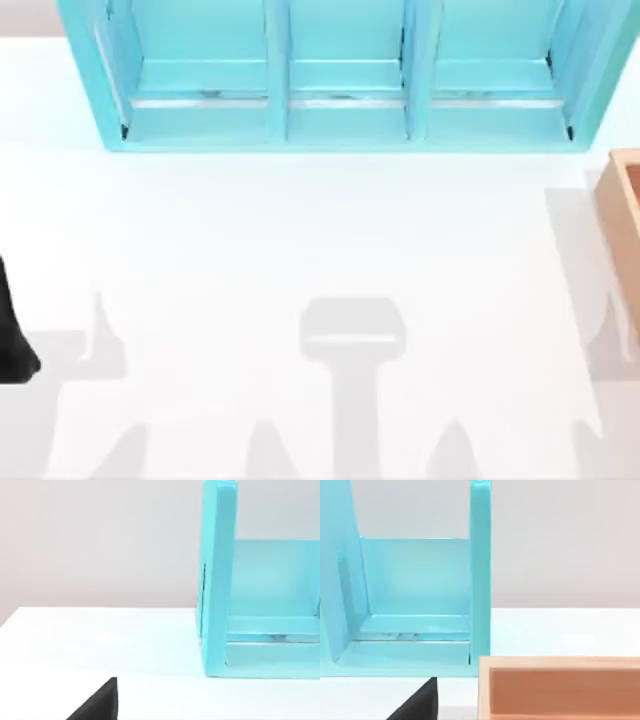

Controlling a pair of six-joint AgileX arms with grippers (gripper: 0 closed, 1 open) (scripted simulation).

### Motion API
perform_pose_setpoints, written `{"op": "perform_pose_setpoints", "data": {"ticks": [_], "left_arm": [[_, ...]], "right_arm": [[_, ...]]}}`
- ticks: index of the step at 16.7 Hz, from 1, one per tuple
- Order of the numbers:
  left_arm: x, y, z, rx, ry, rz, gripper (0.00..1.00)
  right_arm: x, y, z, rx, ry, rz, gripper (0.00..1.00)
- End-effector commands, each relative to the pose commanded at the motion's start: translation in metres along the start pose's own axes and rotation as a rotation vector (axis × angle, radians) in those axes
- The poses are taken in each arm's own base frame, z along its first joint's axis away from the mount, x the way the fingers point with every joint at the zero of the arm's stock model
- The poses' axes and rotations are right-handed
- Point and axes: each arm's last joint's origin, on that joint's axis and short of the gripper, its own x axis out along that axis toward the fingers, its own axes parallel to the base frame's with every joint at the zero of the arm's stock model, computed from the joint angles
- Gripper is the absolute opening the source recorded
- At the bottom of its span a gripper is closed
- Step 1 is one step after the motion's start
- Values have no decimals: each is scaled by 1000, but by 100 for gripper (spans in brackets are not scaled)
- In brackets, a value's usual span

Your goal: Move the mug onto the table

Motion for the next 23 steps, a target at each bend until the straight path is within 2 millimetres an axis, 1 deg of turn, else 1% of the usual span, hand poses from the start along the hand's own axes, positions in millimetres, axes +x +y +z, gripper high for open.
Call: {"op": "perform_pose_setpoints", "data": {"ticks": [2, 4, 7, 9, 11, 15, 17, 20, 23], "left_arm": [[0, 0, 0, 0, 0, 0, 100], [0, 0, 0, 0, 0, 0, 100], [0, 0, 0, 0, 0, 0, 100], [0, 0, 0, 0, 0, 0, 100], [0, 0, 0, 0, 0, 0, 100], [0, 0, 0, 0, 0, 0, 100], [0, 0, 0, 0, 0, 0, 100], [0, 0, 0, 0, 0, 0, 100], [0, 0, 0, 0, 0, 0, 100]], "right_arm": [[0, 0, 0, 0, 1, -1, 100], [0, -2, 6, -15, 34, -16, 100], [2, -7, 25, -61, 165, -61, 100], [8, -13, 42, -96, 317, -95, 100], [19, -21, 56, -121, 520, -122, 100], [52, -45, 73, -122, 974, -129, 100], [68, -60, 79, -102, 1157, -113, 100], [90, -83, 86, -61, 1370, -74, 100], [107, -104, 88, -15, 1516, -30, 100]]}}
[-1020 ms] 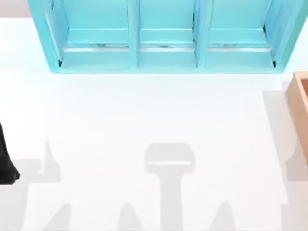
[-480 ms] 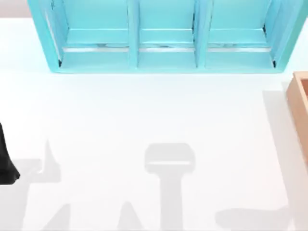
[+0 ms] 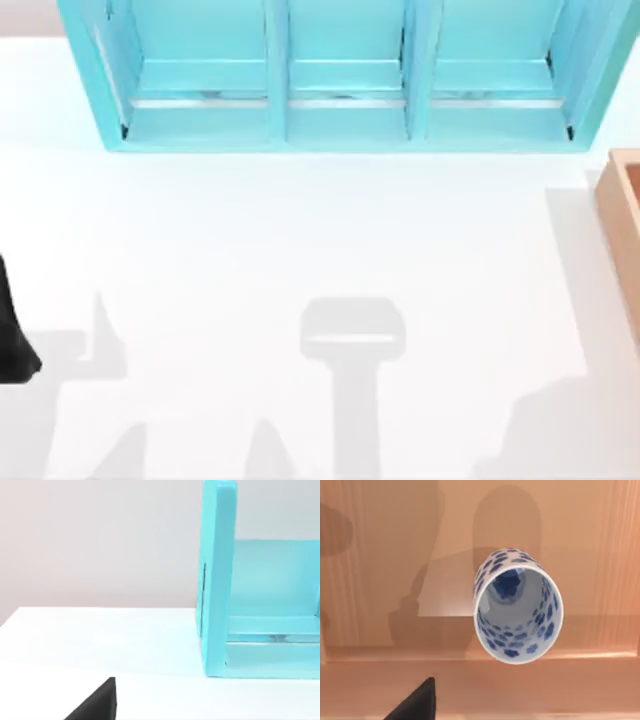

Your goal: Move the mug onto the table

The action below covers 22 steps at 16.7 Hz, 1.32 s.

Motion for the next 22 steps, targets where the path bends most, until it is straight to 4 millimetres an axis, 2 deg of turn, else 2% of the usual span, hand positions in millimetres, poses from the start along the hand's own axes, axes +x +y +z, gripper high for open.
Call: {"op": "perform_pose_setpoints", "data": {"ticks": [3, 10, 13, 19, 22], "left_arm": [[0, 0, 0, 0, 0, 0, 100], [0, 0, 0, 0, 0, 0, 100], [0, 0, 0, 0, 0, 0, 100], [0, 0, 0, 0, 0, 0, 100], [0, 0, 0, 0, 0, 0, 100]], "right_arm": [[0, -10, 7, 1, 57, 28, 100], [3, -9, 7, 1, 59, 29, 100], [25, -10, 9, 1, 60, 30, 100], [84, -9, 5, 1, 56, 27, 100], [99, -7, 1, 1, 60, 30, 100]]}}
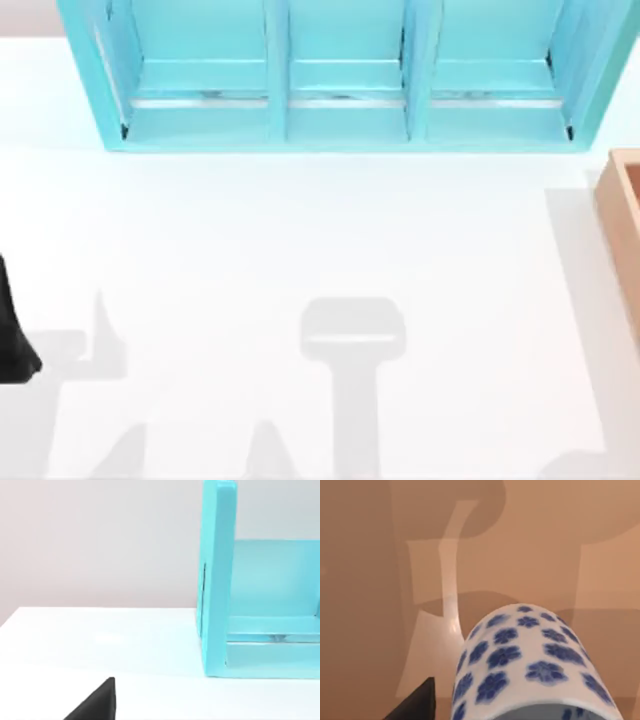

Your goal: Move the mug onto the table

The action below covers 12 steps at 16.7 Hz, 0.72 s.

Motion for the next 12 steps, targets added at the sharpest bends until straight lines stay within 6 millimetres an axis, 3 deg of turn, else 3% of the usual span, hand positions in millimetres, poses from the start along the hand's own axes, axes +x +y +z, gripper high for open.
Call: {"op": "perform_pose_setpoints", "data": {"ticks": [4, 12], "left_arm": [[0, 0, 0, 0, 0, 0, 100], [0, 0, 0, 0, 0, 0, 100]], "right_arm": [[0, 0, 0, 0, 0, 0, 100], [0, 0, 0, 0, 0, 0, 40]]}}
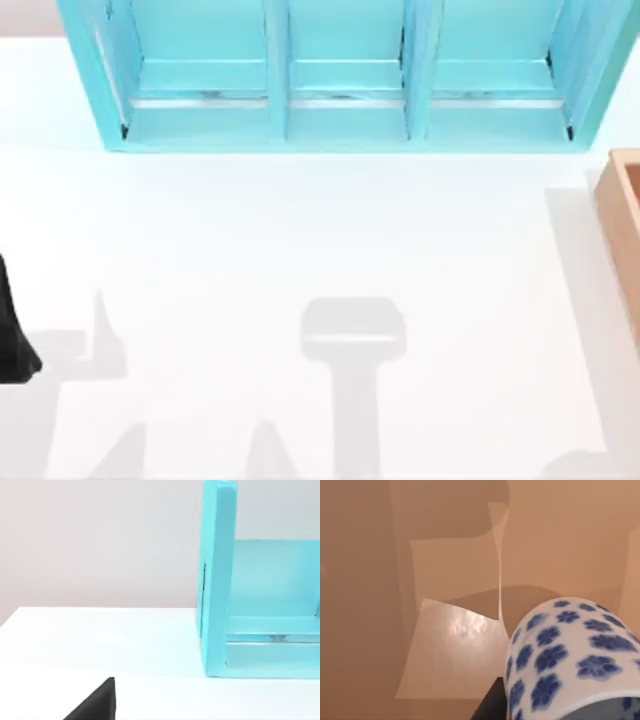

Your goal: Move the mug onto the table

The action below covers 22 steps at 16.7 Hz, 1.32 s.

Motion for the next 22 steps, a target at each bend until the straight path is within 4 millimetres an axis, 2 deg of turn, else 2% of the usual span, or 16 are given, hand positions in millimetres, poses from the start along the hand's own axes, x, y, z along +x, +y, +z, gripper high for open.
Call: {"op": "perform_pose_setpoints", "data": {"ticks": [5, 6, 16, 19, 22], "left_arm": [[0, 0, 0, 0, 0, 0, 100], [0, 0, 0, 0, 0, 0, 100], [0, 0, 0, 0, 0, 0, 100], [0, 0, 0, 0, 0, 0, 100], [0, 0, 0, 0, 0, 0, 100]], "right_arm": [[0, 0, 0, 0, 0, 0, 2], [0, 0, 0, 0, 0, 0, 0], [-5, 3, 2, 2, -4, -2, 0], [-28, 26, 10, 2, -2, -1, 0], [-62, 63, 11, 1, 18, 4, 0]]}}
